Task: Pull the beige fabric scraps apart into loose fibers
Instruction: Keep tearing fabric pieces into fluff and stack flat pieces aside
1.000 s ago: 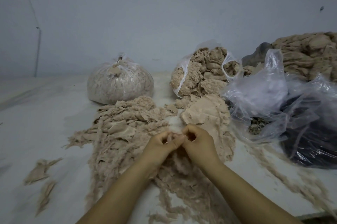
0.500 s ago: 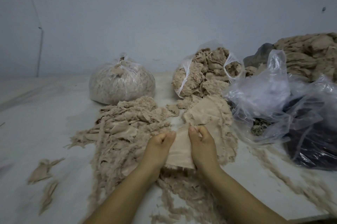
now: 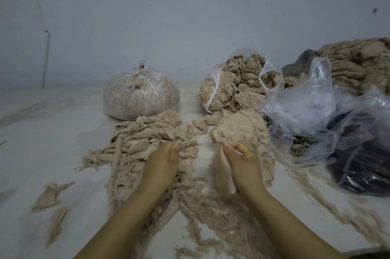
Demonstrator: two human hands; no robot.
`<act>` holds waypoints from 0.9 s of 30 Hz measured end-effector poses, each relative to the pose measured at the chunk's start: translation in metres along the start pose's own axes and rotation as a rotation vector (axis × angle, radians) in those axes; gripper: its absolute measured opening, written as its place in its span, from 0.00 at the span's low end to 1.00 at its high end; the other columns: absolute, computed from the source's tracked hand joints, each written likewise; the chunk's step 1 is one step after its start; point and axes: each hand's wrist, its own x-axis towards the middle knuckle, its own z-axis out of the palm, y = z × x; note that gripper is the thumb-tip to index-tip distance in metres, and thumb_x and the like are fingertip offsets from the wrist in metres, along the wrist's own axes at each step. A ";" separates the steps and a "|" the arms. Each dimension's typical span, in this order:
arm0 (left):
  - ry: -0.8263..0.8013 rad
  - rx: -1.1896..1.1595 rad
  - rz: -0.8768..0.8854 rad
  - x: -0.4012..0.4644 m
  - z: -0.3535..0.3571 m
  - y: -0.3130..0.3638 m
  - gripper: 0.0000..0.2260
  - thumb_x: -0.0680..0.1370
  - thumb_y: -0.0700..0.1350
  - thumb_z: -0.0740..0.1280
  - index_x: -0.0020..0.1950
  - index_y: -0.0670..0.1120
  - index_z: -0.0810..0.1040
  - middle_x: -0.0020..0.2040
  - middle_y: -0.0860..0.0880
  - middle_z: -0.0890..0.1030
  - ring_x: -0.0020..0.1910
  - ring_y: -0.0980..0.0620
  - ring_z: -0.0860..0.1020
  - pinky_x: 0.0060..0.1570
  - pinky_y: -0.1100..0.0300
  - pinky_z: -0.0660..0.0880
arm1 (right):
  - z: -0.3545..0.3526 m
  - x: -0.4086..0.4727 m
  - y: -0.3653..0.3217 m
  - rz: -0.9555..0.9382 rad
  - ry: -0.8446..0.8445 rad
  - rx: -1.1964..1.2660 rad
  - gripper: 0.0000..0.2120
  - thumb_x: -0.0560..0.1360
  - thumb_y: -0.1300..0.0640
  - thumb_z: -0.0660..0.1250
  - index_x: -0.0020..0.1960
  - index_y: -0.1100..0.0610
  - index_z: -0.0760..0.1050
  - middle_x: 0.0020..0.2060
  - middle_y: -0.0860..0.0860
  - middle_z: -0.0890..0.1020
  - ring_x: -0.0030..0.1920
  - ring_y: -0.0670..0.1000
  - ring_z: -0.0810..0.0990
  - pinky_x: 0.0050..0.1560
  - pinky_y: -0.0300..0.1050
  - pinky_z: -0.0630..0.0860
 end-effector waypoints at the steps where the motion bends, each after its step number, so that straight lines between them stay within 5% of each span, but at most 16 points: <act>1: -0.054 -0.081 -0.007 0.001 0.003 0.008 0.27 0.75 0.64 0.50 0.43 0.43 0.77 0.40 0.46 0.80 0.41 0.49 0.77 0.40 0.57 0.71 | 0.004 -0.002 -0.001 -0.014 -0.028 -0.003 0.10 0.77 0.51 0.66 0.37 0.51 0.79 0.30 0.51 0.80 0.34 0.49 0.76 0.38 0.44 0.72; 4: -0.303 -0.442 -0.067 -0.006 0.020 0.032 0.29 0.72 0.69 0.57 0.54 0.45 0.80 0.52 0.48 0.82 0.53 0.51 0.80 0.57 0.53 0.74 | 0.017 -0.010 -0.008 -0.042 -0.138 0.063 0.11 0.78 0.54 0.65 0.38 0.47 0.80 0.30 0.46 0.82 0.32 0.43 0.79 0.34 0.34 0.73; 7: -0.355 -0.694 -0.218 -0.008 0.030 0.039 0.28 0.70 0.62 0.69 0.47 0.36 0.78 0.43 0.39 0.82 0.43 0.43 0.80 0.46 0.49 0.75 | 0.018 -0.012 -0.011 0.016 -0.166 0.140 0.13 0.79 0.54 0.64 0.37 0.51 0.79 0.31 0.49 0.82 0.33 0.46 0.80 0.34 0.38 0.74; 9: -0.275 -0.676 -0.230 -0.004 0.030 0.038 0.19 0.73 0.54 0.69 0.39 0.37 0.75 0.34 0.41 0.77 0.35 0.46 0.74 0.35 0.56 0.71 | 0.013 -0.010 -0.007 0.003 -0.117 -0.001 0.16 0.80 0.50 0.60 0.39 0.57 0.76 0.32 0.49 0.78 0.34 0.47 0.76 0.34 0.37 0.71; 12: -0.271 -0.595 -0.206 -0.003 0.030 0.039 0.12 0.78 0.46 0.66 0.38 0.40 0.75 0.32 0.44 0.74 0.32 0.50 0.71 0.31 0.59 0.67 | 0.003 -0.012 -0.001 -0.036 -0.171 -0.220 0.20 0.80 0.43 0.54 0.35 0.52 0.73 0.30 0.44 0.76 0.33 0.42 0.73 0.33 0.35 0.67; 17: -0.146 -0.617 -0.331 0.010 0.009 0.032 0.14 0.76 0.52 0.67 0.43 0.41 0.78 0.38 0.54 0.65 0.46 0.51 0.76 0.40 0.54 0.73 | -0.017 -0.020 0.010 0.094 -0.231 -0.310 0.31 0.74 0.34 0.45 0.31 0.53 0.74 0.25 0.42 0.78 0.29 0.39 0.74 0.37 0.34 0.68; 18: -0.134 -0.603 -0.330 0.013 0.003 0.031 0.13 0.75 0.53 0.67 0.38 0.44 0.75 0.35 0.54 0.63 0.34 0.52 0.71 0.36 0.55 0.69 | -0.021 -0.021 0.012 0.134 -0.249 -0.298 0.32 0.75 0.33 0.44 0.32 0.52 0.77 0.23 0.41 0.77 0.28 0.38 0.74 0.40 0.37 0.69; 19: -0.156 -0.602 -0.324 0.014 0.000 0.031 0.14 0.76 0.53 0.66 0.35 0.46 0.70 0.32 0.51 0.65 0.34 0.51 0.62 0.33 0.56 0.65 | -0.023 -0.022 0.012 0.170 -0.284 -0.275 0.33 0.74 0.32 0.44 0.36 0.53 0.79 0.21 0.41 0.76 0.25 0.38 0.74 0.39 0.38 0.70; 21: -0.225 -0.626 -0.330 0.011 0.004 0.036 0.13 0.78 0.51 0.65 0.38 0.44 0.69 0.35 0.43 0.70 0.36 0.48 0.68 0.36 0.54 0.64 | -0.018 -0.024 0.007 0.226 -0.384 -0.141 0.33 0.69 0.29 0.50 0.46 0.54 0.79 0.24 0.44 0.78 0.22 0.40 0.72 0.30 0.37 0.69; 24: -0.250 -0.622 -0.312 0.003 0.018 0.044 0.15 0.78 0.49 0.65 0.34 0.46 0.71 0.35 0.43 0.69 0.37 0.48 0.68 0.34 0.56 0.65 | -0.006 -0.025 -0.002 0.287 -0.599 0.103 0.23 0.69 0.39 0.67 0.54 0.55 0.75 0.33 0.50 0.83 0.24 0.46 0.75 0.23 0.36 0.70; 27: -0.138 -0.580 -0.317 0.011 0.007 0.042 0.20 0.79 0.49 0.64 0.26 0.49 0.71 0.29 0.48 0.65 0.30 0.52 0.63 0.28 0.60 0.60 | -0.010 -0.026 0.005 0.322 -0.663 0.048 0.07 0.73 0.58 0.71 0.41 0.61 0.77 0.26 0.50 0.79 0.21 0.44 0.72 0.22 0.35 0.68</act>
